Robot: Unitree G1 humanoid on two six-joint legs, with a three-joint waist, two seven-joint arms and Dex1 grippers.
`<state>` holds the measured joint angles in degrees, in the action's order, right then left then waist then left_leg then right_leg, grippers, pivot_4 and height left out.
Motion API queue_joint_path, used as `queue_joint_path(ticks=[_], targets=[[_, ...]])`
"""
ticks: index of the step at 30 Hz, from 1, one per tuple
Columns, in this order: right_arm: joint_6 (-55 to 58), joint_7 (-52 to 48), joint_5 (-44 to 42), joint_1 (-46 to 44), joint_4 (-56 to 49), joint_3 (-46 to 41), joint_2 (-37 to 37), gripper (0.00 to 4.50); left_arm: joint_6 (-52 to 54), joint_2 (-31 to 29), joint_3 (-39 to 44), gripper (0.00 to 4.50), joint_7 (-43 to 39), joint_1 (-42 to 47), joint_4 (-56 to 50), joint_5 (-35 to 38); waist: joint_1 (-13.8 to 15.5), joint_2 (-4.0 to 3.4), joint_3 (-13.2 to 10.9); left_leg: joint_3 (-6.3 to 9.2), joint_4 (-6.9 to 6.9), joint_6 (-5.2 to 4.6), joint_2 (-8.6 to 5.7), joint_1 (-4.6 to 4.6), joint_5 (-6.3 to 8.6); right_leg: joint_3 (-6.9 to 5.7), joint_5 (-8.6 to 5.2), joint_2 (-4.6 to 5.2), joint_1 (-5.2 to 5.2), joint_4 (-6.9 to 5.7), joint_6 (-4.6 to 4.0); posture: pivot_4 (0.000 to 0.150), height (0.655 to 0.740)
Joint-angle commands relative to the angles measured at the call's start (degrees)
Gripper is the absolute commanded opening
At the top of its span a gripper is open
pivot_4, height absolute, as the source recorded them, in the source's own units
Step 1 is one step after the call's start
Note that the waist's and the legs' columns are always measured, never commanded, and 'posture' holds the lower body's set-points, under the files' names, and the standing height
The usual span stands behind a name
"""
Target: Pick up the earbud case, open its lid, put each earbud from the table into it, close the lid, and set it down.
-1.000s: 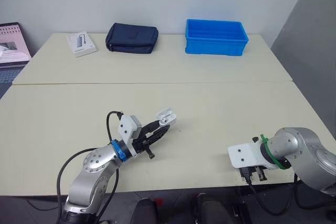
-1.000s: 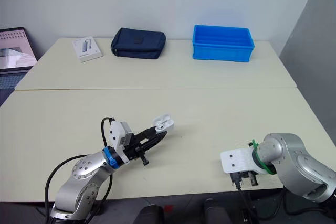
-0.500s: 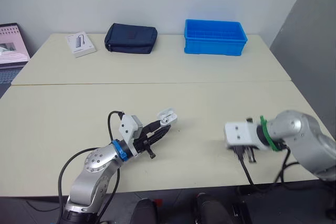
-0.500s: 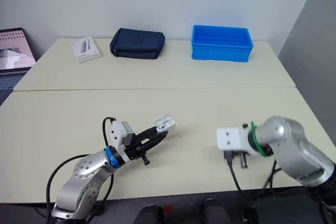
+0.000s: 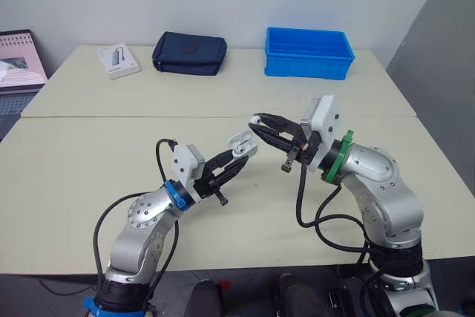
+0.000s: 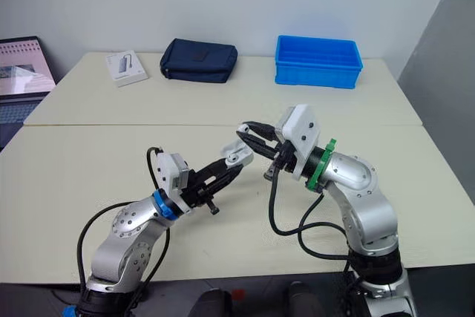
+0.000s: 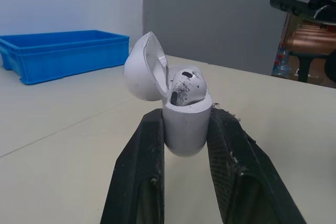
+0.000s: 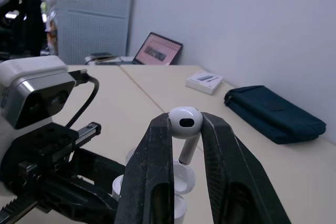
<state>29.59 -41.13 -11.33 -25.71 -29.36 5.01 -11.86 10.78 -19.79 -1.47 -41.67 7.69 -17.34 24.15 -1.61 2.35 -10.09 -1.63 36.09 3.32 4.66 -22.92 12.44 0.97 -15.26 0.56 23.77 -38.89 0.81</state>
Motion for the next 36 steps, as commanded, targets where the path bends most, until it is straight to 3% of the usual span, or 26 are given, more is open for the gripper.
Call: queue_joint_path(ticks=[1,36], targets=[[-5.49,2.21,0.29,1.23,0.69,2.03,0.80,0.40,-0.75,0.50,-0.01,0.77,0.33,1.18,-1.09,0.54,-0.05,-0.01,0.00,0.01,0.00,0.00,0.00,0.01,0.00,0.00,0.00,-0.01,0.01,-0.02,0.00,0.150,0.7391],[-17.78,5.56,2.56,6.84,9.35,8.18,-1.99,0.40,-0.54,-0.43,0.27,0.77,-1.01,2.38,-0.96,1.59,-0.04,0.00,0.00,0.03,-0.02,0.00,0.01,0.00,0.00,0.01,-0.01,-0.04,0.02,-0.01,0.00,0.150,0.7391]])
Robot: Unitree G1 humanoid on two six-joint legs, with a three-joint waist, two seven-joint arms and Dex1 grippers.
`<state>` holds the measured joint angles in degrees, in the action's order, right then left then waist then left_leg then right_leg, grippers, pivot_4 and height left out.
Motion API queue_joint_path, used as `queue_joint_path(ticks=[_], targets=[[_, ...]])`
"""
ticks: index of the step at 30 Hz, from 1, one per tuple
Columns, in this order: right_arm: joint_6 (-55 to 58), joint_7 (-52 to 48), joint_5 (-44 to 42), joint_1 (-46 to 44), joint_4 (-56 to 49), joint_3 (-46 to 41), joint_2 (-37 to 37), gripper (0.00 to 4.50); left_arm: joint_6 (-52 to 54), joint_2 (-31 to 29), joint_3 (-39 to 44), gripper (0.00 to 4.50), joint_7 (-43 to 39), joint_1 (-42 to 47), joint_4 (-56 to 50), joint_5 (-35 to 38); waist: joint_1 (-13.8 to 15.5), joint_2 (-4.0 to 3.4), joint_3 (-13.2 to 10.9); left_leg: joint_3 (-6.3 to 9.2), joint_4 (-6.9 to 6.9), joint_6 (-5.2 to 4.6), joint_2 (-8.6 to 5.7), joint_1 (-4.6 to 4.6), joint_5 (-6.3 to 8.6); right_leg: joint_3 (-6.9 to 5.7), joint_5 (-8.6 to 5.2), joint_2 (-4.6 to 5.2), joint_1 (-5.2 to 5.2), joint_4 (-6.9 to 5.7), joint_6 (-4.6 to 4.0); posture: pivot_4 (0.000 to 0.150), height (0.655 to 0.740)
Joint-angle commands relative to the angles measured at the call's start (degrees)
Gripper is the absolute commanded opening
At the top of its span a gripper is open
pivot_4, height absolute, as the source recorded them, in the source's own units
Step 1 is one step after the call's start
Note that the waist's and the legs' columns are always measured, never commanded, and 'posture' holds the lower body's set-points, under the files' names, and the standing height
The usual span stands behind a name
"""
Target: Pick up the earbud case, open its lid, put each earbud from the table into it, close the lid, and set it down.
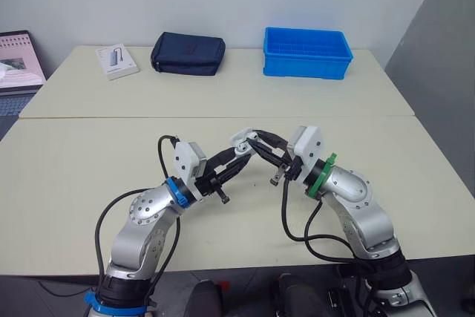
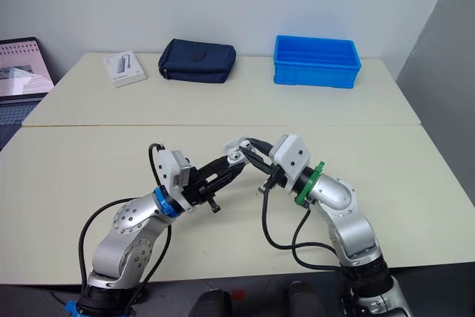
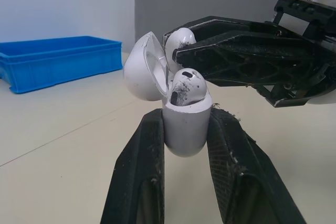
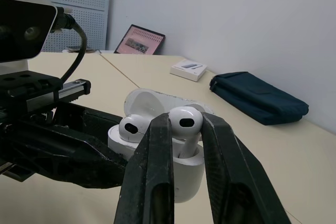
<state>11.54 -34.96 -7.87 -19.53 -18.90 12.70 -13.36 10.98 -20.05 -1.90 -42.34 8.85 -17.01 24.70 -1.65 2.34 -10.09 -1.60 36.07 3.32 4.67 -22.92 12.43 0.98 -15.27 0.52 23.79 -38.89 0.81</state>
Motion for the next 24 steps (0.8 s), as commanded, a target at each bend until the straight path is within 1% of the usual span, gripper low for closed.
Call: queue_joint_path(ticks=[1,2,5,6,7,10,12,14,17,19,20,21,24], targets=[[0.73,-0.37,-1.33,0.76,-1.43,0.28,-0.31,0.75,-0.72,-0.20,0.74,0.77,-0.41,1.29,-1.25,1.04,0.00,0.00,0.00,0.00,0.00,0.00,0.00,0.00,0.00,-0.01,0.00,0.00,0.00,0.00,0.00,0.150,0.7391],[1.17,-0.21,-1.63,0.74,-1.79,0.11,-0.23,1.14,-0.70,-0.23,0.75,0.77,-0.49,1.31,-1.24,1.01,0.00,0.00,0.00,0.01,-0.01,0.00,0.00,0.00,0.00,-0.01,0.00,0.00,0.00,0.00,0.00,0.150,0.7391],[2.08,-0.22,-2.07,0.45,-2.67,-0.16,-0.41,2.09,-0.67,-0.29,0.73,0.77,-0.62,1.35,-1.21,0.97,0.00,0.00,0.00,0.01,-0.01,0.00,0.00,0.00,0.00,0.00,0.00,0.00,0.00,0.00,0.00,0.150,0.7391],[2.76,-0.27,-2.75,0.35,-3.63,-0.80,-0.68,2.50,-0.63,-0.35,0.73,0.77,-0.71,1.40,-1.01,0.96,0.00,0.00,0.00,0.01,-0.01,0.00,0.00,0.00,0.00,-0.01,0.00,0.00,0.00,0.00,0.00,0.150,0.7391],[3.47,-0.23,-3.51,0.24,-4.60,-1.48,-0.99,2.51,-0.55,-0.43,0.73,0.77,-0.84,1.44,-0.81,0.96,0.00,0.00,0.00,0.00,0.00,0.00,0.00,0.00,0.00,-0.01,0.00,0.00,0.00,0.01,0.00,0.150,0.7391],[7.71,0.17,-7.36,-0.44,-9.12,-5.36,-2.94,2.51,-0.42,-1.06,1.10,0.77,-2.15,2.57,1.10,1.09,0.01,0.00,0.00,0.01,-0.01,0.00,0.00,-0.02,0.00,-0.02,0.00,0.00,0.01,0.01,0.00,0.150,0.7391],[12.57,-0.07,-11.78,-1.36,-12.96,-10.46,-6.31,2.51,0.61,-1.85,1.01,0.77,-4.55,4.92,3.46,2.08,0.25,0.00,-0.01,0.01,-0.01,0.00,0.00,-0.03,0.00,-0.02,0.00,0.01,0.01,0.01,0.00,0.150,0.7391],[16.85,-0.86,-15.23,-2.86,-14.68,-14.43,-10.46,2.51,1.88,-2.61,0.28,0.77,-7.35,6.80,4.94,3.33,0.24,0.00,-0.01,0.00,0.03,0.00,-0.02,-0.03,0.00,-0.03,0.00,0.03,-0.01,0.02,0.00,0.150,0.7391],[21.38,-4.23,-17.84,-6.77,-12.31,-17.98,-18.29,2.51,2.94,-3.42,-1.60,0.77,-12.11,9.34,6.62,4.54,0.11,-0.01,-0.01,-0.03,0.02,0.00,-0.03,-0.03,0.00,-0.01,0.00,0.05,-0.02,0.06,0.00,0.150,0.7391],[21.36,-8.38,-17.76,-9.99,-8.59,-17.55,-23.34,2.51,3.84,-3.48,-2.81,0.77,-14.81,10.84,7.36,5.14,0.09,-0.02,-0.01,-0.04,0.00,-0.01,-0.04,-0.02,0.00,-0.01,0.00,0.04,-0.01,0.07,0.00,0.150,0.7391],[21.03,-11.04,-17.47,-11.58,-6.55,-16.49,-25.72,2.14,4.34,-3.48,-3.42,0.77,-16.04,11.47,7.59,5.46,0.03,-0.03,-0.02,-0.02,-0.03,-0.01,-0.03,-0.02,0.00,-0.02,-0.01,0.02,0.00,0.09,-0.01,0.150,0.7391],[20.68,-13.41,-17.30,-12.79,-4.91,-15.44,-27.57,1.93,4.76,-3.51,-3.92,0.77,-17.05,11.91,7.70,5.72,-0.04,-0.04,-0.03,-0.03,-0.03,-0.02,-0.03,-0.03,0.01,0.00,-0.01,0.00,0.03,0.08,-0.03,0.150,0.7391],[18.93,-22.81,-16.17,-16.62,0.80,-10.36,-32.54,0.83,7.40,-3.53,-5.55,0.77,-19.90,13.10,7.30,7.20,-0.19,-0.06,-0.04,-0.01,-0.08,-0.04,-0.01,-0.03,0.02,0.03,-0.03,-0.04,0.06,0.09,-0.05,0.150,0.7391]])
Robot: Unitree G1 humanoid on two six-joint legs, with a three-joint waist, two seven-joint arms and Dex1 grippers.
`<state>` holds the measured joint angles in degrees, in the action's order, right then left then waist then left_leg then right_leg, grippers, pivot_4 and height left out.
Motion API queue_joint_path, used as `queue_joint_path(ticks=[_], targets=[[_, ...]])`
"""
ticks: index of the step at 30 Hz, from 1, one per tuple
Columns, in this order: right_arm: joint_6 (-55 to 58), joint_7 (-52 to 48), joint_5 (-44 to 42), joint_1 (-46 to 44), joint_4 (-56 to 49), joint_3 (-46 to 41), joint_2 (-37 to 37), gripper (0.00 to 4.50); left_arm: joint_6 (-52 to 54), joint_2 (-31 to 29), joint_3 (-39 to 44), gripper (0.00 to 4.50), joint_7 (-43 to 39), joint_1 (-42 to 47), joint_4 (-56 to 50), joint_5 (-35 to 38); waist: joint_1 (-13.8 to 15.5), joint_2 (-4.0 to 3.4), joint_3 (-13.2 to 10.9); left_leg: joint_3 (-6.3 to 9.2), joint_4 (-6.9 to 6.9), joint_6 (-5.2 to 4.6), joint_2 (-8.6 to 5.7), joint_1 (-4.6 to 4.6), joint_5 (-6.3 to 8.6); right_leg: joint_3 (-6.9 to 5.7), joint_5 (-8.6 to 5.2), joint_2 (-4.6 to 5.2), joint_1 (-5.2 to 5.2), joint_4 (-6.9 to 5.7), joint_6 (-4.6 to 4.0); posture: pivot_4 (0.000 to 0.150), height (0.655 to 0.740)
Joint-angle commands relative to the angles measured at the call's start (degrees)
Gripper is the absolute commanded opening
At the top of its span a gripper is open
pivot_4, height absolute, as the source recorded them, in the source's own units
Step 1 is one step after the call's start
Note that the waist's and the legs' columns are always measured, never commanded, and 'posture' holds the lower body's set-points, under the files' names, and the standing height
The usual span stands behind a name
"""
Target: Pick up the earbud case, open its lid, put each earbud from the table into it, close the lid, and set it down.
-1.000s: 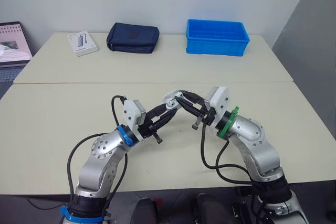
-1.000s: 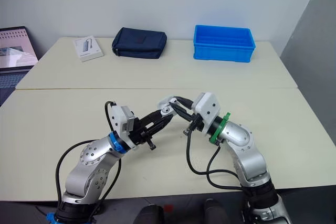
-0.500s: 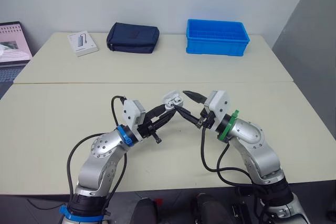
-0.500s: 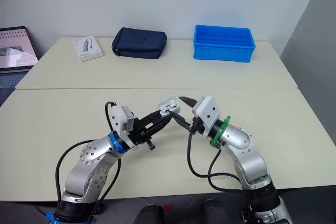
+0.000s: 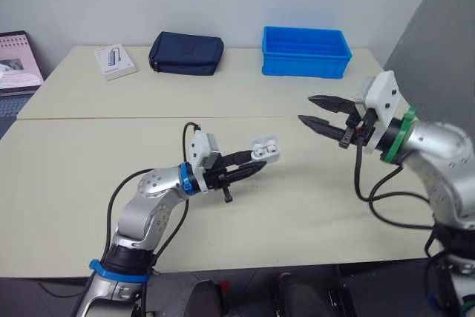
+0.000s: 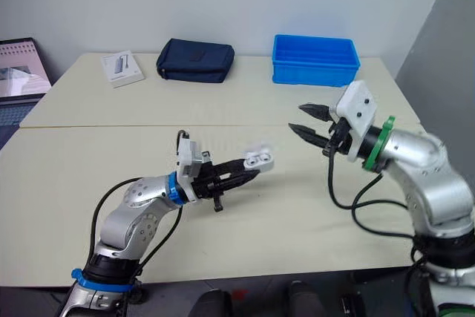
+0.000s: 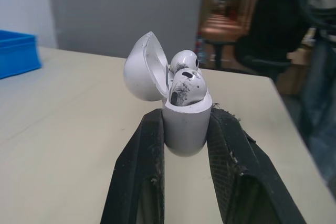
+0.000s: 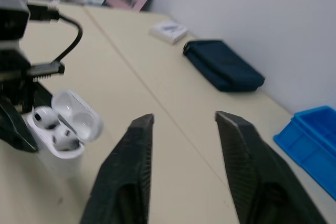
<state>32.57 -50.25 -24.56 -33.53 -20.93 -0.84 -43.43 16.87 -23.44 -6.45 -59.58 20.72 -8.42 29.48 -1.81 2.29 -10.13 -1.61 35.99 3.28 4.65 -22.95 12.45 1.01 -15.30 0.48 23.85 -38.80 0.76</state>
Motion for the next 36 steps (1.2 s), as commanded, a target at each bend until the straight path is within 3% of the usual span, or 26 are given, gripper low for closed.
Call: queue_joint_path(ticks=[1,3,9,17,25,31,36], targets=[[-2.42,-9.93,0.59,-3.50,4.10,4.47,-3.36,0.47,2.12,-0.19,-1.38,0.77,-3.43,1.47,-1.43,2.68,-0.06,0.00,0.00,0.02,-0.01,-0.01,0.01,0.00,0.00,-0.01,-0.01,-0.02,0.00,0.00,-0.01,0.150,0.7391],[-2.66,-14.55,0.47,-5.16,6.32,6.91,-4.41,0.00,2.94,-0.41,-2.15,0.77,-5.01,1.88,-1.59,2.92,-0.03,-0.01,-0.01,0.01,-0.01,-0.03,0.02,-0.02,0.02,0.00,-0.02,-0.04,0.04,0.02,0.00,0.150,0.7391],[-1.90,-20.66,-0.83,-7.10,7.64,9.67,-3.50,0.00,5.49,-0.88,-2.82,0.77,-7.23,2.39,-1.60,3.23,0.02,-0.01,-0.01,0.00,0.02,-0.03,0.02,-0.14,0.02,0.02,-0.02,-0.04,0.16,0.00,0.01,0.150,0.7391],[2.67,-22.21,-6.69,-5.27,1.74,8.53,-2.91,0.00,6.46,-0.84,-2.42,0.77,-6.98,1.60,-2.41,2.96,0.07,-0.02,-0.01,0.01,0.02,-0.03,0.03,-0.14,0.02,0.00,-0.02,-0.04,0.17,-0.04,0.01,0.150,0.7391],[2.27,-22.79,-5.31,-2.42,0.02,10.07,-4.17,0.00,9.27,-0.88,-1.76,0.77,-5.98,1.85,-2.70,4.20,0.10,-0.02,-0.01,0.01,0.06,-0.03,0.02,-0.14,0.02,0.01,-0.02,-0.03,0.16,-0.06,0.01,0.150,0.7391],[3.89,-16.21,-4.73,-1.05,-0.63,7.35,-2.63,0.00,24.02,-2.68,-2.10,0.77,-3.79,4.97,2.31,7.19,0.09,-0.01,-0.01,0.03,0.06,-0.03,0.02,-0.13,0.01,-0.01,-0.02,-0.04,0.17,-0.10,0.01,0.150,0.7391],[4.47,-10.69,-3.00,3.51,-3.57,6.24,-2.88,0.00,35.83,-0.75,-2.01,0.77,0.32,12.43,14.58,7.12,0.28,0.00,-0.01,0.07,0.09,-0.03,0.00,-0.15,0.01,-0.04,-0.02,-0.03,0.16,-0.09,0.02,0.150,0.7391]])
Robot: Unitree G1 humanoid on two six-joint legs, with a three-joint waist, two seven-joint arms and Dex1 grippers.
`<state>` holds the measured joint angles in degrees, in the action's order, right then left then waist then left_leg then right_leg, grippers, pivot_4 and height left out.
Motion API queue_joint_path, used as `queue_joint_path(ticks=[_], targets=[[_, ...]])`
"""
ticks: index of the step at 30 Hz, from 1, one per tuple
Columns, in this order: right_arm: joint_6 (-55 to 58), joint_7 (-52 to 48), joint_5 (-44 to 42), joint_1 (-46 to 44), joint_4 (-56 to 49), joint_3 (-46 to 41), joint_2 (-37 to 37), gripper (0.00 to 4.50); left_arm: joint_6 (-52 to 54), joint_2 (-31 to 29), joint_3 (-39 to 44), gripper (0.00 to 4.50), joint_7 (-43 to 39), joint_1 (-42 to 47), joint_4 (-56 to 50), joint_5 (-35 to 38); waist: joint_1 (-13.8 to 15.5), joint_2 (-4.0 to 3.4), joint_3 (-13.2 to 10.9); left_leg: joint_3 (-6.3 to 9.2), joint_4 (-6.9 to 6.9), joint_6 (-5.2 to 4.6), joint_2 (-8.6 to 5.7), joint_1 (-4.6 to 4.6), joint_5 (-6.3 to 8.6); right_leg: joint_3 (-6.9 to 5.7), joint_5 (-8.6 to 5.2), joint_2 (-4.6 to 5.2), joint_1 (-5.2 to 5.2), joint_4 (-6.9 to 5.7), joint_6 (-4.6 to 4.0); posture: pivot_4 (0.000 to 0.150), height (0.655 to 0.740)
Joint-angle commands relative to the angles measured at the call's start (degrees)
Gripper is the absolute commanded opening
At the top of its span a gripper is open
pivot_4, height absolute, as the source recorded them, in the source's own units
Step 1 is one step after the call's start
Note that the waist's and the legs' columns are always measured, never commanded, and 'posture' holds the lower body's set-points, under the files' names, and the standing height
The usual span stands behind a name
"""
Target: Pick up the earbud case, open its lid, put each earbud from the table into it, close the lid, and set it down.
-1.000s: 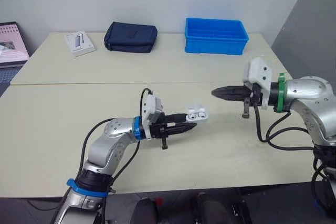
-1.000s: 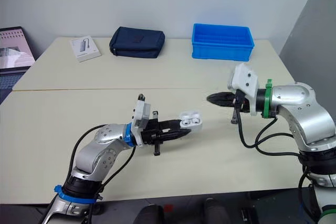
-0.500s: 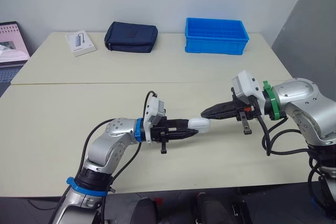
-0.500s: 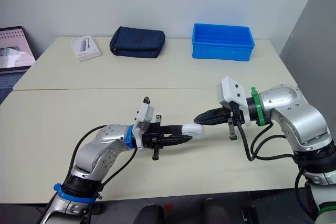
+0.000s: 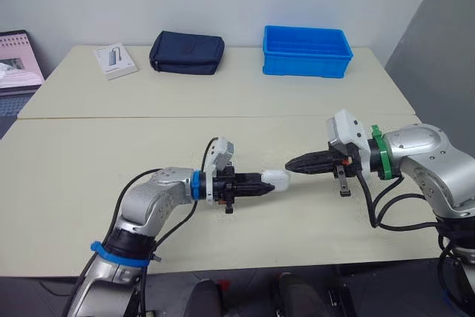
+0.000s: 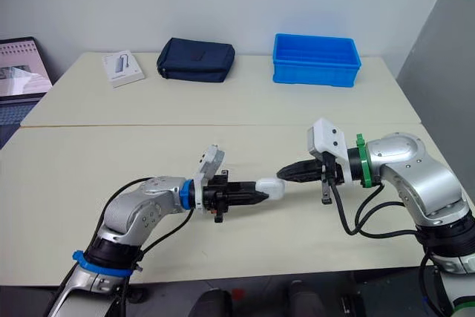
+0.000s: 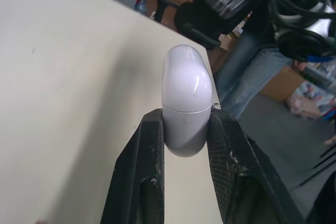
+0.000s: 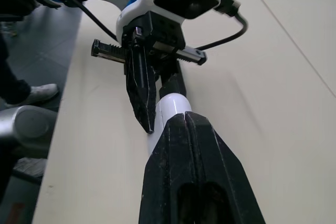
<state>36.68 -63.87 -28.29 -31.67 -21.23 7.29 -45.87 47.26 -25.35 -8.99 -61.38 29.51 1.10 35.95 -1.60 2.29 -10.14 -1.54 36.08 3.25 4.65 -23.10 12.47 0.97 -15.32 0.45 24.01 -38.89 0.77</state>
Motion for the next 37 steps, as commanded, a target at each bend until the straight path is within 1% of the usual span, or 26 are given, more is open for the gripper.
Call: queue_joint_path(ticks=[1,4,9,11,12,15,16,17,18,19,21,22,25,26,28,30,33,37], targets=[[0.29,3.81,1.76,2.77,-3.97,-1.52,-0.91,0.00,7.00,1.25,-0.16,0.77,2.88,5.34,8.07,-0.60,0.10,0.00,0.00,0.01,0.00,0.00,-0.01,-0.02,0.00,-0.01,0.00,0.00,0.00,0.00,0.00,0.150,0.7391],[-0.03,4.81,2.98,4.75,-5.22,-1.07,-1.80,0.00,9.86,1.48,-1.56,0.77,2.79,8.59,14.21,-2.45,-0.03,0.00,0.00,0.03,0.00,0.00,-0.02,-0.09,0.00,-0.02,0.00,0.00,0.05,0.01,0.00,0.150,0.7391],[-1.43,5.06,4.73,6.70,-5.92,-0.51,-2.94,0.00,10.50,1.23,-3.20,0.77,0.25,11.92,21.44,-5.11,-0.21,0.00,0.00,0.05,-0.02,0.00,0.00,-0.09,0.00,-0.04,0.00,-0.03,0.09,-0.01,0.00,0.150,0.7391],[-2.81,3.75,4.95,8.00,-6.20,-0.89,-3.98,0.00,9.06,0.05,-4.14,1.48,-1.00,12.12,22.35,-6.84,-0.21,0.00,0.00,0.06,-0.02,0.00,0.00,-0.09,0.00,-0.04,0.00,-0.03,0.08,-0.01,0.00,0.150,0.7391],[-3.43,3.70,5.32,8.69,-6.15,-1.09,-4.40,0.00,8.12,-0.72,-4.54,1.63,-1.67,11.95,22.52,-7.74,-0.23,0.00,0.00,0.05,-0.02,0.00,0.00,-0.08,0.00,-0.02,-0.01,-0.03,0.07,-0.01,0.00,0.150,0.7391],[-5.87,3.89,6.99,10.15,-5.65,-1.64,-5.37,0.58,3.41,-4.93,-5.59,2.58,-4.12,9.54,19.50,-10.58,-0.36,0.00,0.00,0.02,-0.02,0.00,0.01,-0.05,0.00,0.01,-0.01,-0.03,0.07,-0.01,0.00,0.150,0.7391],[-6.37,3.89,7.23,10.37,-5.58,-1.91,-5.58,0.88,1.51,-6.79,-5.54,2.86,-4.61,8.25,17.62,-11.38,-0.45,-0.01,0.00,0.02,-0.03,0.00,0.02,-0.02,0.00,0.01,-0.01,-0.04,0.06,-0.02,0.00,0.150,0.7391],[-6.71,3.86,7.38,10.54,-5.54,-2.14,-5.72,1.19,-0.07,-8.19,-5.38,3.16,-4.90,7.14,16.05,-12.00,-0.57,-0.01,0.00,0.00,-0.04,0.00,0.03,0.02,0.00,0.04,-0.01,-0.05,0.06,-0.06,0.00,0.150,0.7391],[-7.02,3.75,7.45,10.59,-5.50,-2.36,-5.99,1.68,-2.37,-9.91,-5.01,3.53,-5.04,5.68,14.15,-12.83,-0.59,-0.02,0.01,-0.02,-0.05,0.00,0.06,0.08,0.00,0.06,0.00,-0.06,0.04,-0.07,0.00,0.150,0.7391],[-7.47,3.57,7.62,10.52,-5.48,-2.53,-6.36,1.92,-4.31,-11.59,-4.46,3.76,-5.26,4.30,12.28,-13.39,-0.61,-0.02,0.01,-0.01,-0.05,0.00,0.06,0.11,0.00,0.04,-0.01,-0.07,0.00,-0.08,0.00,0.150,0.7391],[-8.33,3.13,7.87,10.62,-5.41,-2.89,-7.01,2.68,-6.34,-13.98,-3.16,4.38,-5.06,2.10,9.17,-13.49,-0.63,-0.02,0.01,-0.02,-0.05,0.00,0.10,0.13,0.00,0.05,0.00,-0.08,0.01,-0.10,-0.01,0.150,0.7391],[-8.41,2.59,7.55,10.42,-5.52,-3.23,-7.51,3.01,-9.17,-16.17,-1.77,4.50,-5.20,0.20,6.78,-13.92,-0.60,-0.02,0.01,-0.02,-0.05,0.00,0.10,0.14,0.00,0.04,0.00,-0.08,0.00,-0.10,-0.02,0.150,0.7391],[-8.96,0.54,7.29,9.46,-5.14,-3.72,-9.39,4.16,-17.65,-20.99,2.71,4.50,-5.28,-4.92,0.66,-15.12,-0.64,-0.04,0.00,-0.09,-0.05,0.00,0.11,0.13,0.00,0.09,0.00,-0.08,0.03,-0.10,-0.03,0.150,0.7391],[-9.86,-0.20,7.74,9.04,-4.57,-3.77,-10.08,4.48,-20.55,-22.39,4.12,4.50,-5.96,-6.65,-1.44,-15.32,-0.61,-0.05,-0.01,-0.10,-0.06,0.00,0.12,0.11,0.00,0.09,0.00,-0.07,0.05,-0.08,-0.03,0.150,0.7391],[-12.72,-2.41,8.26,8.15,-3.10,-4.19,-11.52,4.48,-24.04,-25.45,7.50,4.50,-9.36,-10.77,-6.75,-13.32,-0.24,-0.06,-0.05,-0.11,-0.07,0.01,0.12,0.07,0.00,0.07,-0.02,-0.04,0.07,-0.05,-0.06,0.150,0.7391],[-14.07,-3.84,7.78,7.04,-1.52,-4.89,-12.00,4.48,-23.52,-26.13,11.05,4.50,-9.85,-13.04,-10.32,-9.98,-0.08,-0.11,-0.08,-0.19,-0.08,0.01,0.12,0.03,0.00,0.07,-0.03,0.03,0.10,0.01,-0.07,0.150,0.7391],[-15.86,-6.64,7.48,5.18,0.98,-5.09,-12.85,4.48,-26.74,-26.78,14.02,4.50,-7.87,-15.97,-13.94,-11.44,0.25,-0.12,-0.09,-0.27,-0.06,0.01,0.08,0.02,0.00,0.01,-0.05,0.15,0.07,0.02,-0.07,0.150,0.7391],[-17.36,-9.93,7.64,4.54,2.97,-4.51,-13.70,4.48,-23.71,-27.26,14.86,4.50,-7.22,-16.47,-17.15,-9.61,0.26,-0.12,-0.09,-0.29,-0.04,0.02,0.06,0.02,0.00,0.03,-0.04,0.17,0.05,0.02,-0.06,0.150,0.7391]])
